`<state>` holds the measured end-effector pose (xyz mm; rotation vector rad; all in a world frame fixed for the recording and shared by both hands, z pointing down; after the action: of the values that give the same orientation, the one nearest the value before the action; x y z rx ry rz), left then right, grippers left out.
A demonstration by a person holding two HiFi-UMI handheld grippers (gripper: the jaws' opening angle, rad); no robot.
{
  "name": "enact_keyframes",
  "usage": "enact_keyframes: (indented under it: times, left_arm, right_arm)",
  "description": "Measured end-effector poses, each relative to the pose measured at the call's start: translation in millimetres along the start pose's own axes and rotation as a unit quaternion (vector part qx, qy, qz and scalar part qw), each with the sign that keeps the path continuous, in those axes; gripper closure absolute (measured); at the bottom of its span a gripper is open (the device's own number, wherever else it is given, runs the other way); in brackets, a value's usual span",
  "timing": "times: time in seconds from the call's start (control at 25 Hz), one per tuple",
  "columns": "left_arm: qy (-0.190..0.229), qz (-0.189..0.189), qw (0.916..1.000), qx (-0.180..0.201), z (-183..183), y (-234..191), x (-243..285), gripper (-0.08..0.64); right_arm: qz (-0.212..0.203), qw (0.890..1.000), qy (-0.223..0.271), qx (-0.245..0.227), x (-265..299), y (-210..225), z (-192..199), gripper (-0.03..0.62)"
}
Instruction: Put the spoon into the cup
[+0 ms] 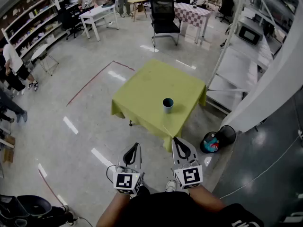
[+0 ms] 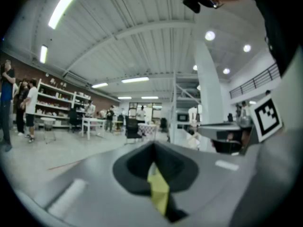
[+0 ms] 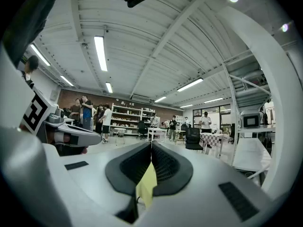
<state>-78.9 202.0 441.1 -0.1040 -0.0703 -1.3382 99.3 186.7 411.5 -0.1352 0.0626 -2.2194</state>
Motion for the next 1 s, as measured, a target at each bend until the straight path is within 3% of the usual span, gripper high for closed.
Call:
enact_keyframes:
  times: [1.0]
  left_arm:
    - [0.001, 0.002, 1.0000, -0.005, -12, -54, 33, 0.554]
  right_arm:
    - [-0.005, 1.000, 0.022, 0.007, 64, -11, -12, 0.581]
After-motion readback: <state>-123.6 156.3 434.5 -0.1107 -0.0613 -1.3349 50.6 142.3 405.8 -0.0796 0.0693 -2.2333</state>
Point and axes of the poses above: the fingertips, and each gripper's own axes: x forward along the fingers, y to its right, z out of its underside, the point moved 5 cm from there along -x, backward along the fingers, and after that the axes turned 10 degrees about -z, right-handed, at the moved point
